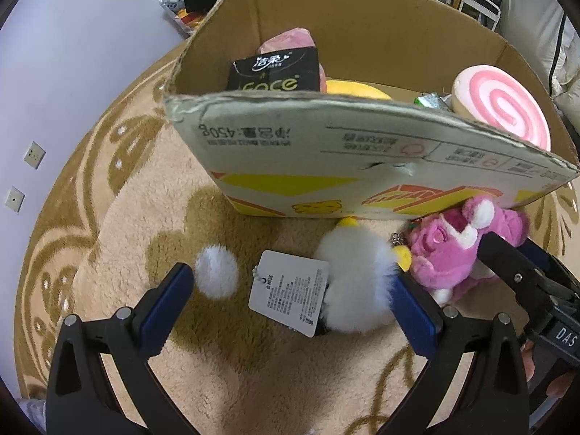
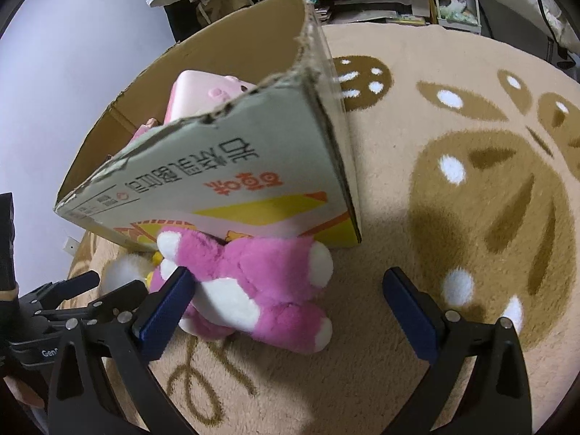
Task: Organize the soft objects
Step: 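Grasp the white fluffy chick with the left tool while the right tool grasps the pink plush bear, then lift the chick and pink bear into the cardboard box and open both tools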
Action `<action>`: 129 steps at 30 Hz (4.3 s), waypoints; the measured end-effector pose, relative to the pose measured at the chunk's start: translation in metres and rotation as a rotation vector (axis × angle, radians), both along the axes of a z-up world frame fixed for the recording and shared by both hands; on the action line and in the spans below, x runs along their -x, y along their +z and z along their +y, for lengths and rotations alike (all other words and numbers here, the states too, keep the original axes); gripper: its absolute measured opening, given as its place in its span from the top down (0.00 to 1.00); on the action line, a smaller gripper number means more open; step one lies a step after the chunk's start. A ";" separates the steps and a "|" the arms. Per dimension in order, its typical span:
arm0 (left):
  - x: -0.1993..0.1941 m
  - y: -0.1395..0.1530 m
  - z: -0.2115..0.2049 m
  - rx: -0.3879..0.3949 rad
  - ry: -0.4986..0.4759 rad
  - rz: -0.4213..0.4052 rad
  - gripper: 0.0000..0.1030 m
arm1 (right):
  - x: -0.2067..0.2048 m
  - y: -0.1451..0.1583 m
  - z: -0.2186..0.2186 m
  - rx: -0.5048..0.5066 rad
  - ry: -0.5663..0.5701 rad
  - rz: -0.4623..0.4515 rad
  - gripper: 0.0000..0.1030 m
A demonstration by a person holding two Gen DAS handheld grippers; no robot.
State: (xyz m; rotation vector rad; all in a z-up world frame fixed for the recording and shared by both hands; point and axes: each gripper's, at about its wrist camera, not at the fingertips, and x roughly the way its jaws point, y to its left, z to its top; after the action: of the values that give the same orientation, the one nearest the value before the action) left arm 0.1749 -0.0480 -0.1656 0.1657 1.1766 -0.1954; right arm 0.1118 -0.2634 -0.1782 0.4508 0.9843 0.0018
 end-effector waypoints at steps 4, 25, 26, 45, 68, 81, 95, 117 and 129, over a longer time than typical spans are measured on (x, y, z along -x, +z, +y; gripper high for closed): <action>-0.004 -0.006 0.002 0.006 0.016 0.020 0.01 | -0.002 -0.001 -0.001 0.000 0.006 0.000 0.00; 0.003 -0.016 -0.017 0.012 -0.090 0.008 0.63 | -0.008 -0.002 0.006 -0.124 0.025 -0.021 0.21; 0.003 -0.015 -0.017 0.019 -0.090 0.007 0.65 | -0.008 -0.003 0.005 -0.129 0.021 -0.020 0.21; 0.023 0.028 -0.011 0.023 -0.106 -0.063 0.71 | 0.028 0.029 0.031 0.005 0.039 -0.131 0.57; 0.080 0.095 0.013 -0.001 -0.079 -0.296 0.71 | 0.099 0.084 0.022 0.051 -0.049 -0.251 0.57; 0.084 0.140 0.011 -0.021 -0.108 -0.440 0.70 | 0.095 0.128 0.019 0.087 -0.064 -0.356 0.57; 0.035 0.161 -0.003 -0.040 -0.116 -0.507 0.71 | 0.048 0.155 0.007 0.115 -0.054 -0.414 0.56; -0.025 0.117 -0.002 -0.022 -0.035 -0.368 0.24 | -0.023 0.128 0.004 0.032 -0.023 -0.362 0.23; 0.001 0.133 0.001 -0.065 -0.047 -0.418 0.11 | 0.002 0.143 0.008 0.072 0.009 -0.358 0.00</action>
State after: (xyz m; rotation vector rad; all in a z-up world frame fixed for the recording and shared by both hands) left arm 0.1740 -0.0475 -0.0324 0.2773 0.7636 -0.1545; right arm 0.1096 -0.2550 -0.0357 0.3644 0.6322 0.0533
